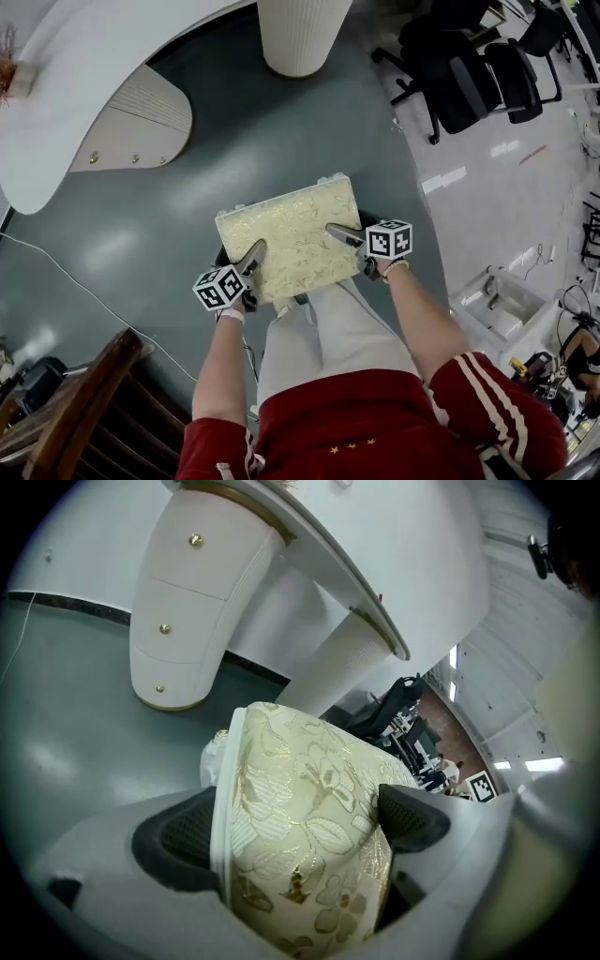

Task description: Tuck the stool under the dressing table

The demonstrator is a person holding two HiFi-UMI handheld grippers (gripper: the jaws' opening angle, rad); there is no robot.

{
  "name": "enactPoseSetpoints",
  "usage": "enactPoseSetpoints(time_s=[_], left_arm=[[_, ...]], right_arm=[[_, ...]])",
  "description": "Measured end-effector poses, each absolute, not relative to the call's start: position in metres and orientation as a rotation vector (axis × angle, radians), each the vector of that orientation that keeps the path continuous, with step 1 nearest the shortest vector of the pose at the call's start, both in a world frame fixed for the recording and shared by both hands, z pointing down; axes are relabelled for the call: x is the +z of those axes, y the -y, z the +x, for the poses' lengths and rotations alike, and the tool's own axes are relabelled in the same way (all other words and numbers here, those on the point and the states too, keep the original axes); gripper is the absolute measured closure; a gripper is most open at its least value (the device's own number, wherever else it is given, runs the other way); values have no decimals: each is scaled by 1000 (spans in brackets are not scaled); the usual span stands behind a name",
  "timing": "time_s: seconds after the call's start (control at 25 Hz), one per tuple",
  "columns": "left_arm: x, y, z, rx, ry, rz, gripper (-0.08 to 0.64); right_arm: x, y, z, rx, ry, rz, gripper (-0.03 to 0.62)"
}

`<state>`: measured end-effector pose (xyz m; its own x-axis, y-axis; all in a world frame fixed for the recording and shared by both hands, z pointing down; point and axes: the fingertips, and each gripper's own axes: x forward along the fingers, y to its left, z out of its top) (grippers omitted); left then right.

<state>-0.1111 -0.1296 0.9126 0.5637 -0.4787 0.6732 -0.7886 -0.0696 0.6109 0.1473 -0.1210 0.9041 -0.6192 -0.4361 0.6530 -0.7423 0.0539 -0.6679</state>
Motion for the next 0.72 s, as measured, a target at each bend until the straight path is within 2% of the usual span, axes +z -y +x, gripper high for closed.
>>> enactPoseSetpoints(time_s=[0.72], left_arm=[[820,188,-119,311,1026,1816,21]], right_arm=[[807,165,139,1518,2121,1288,130]])
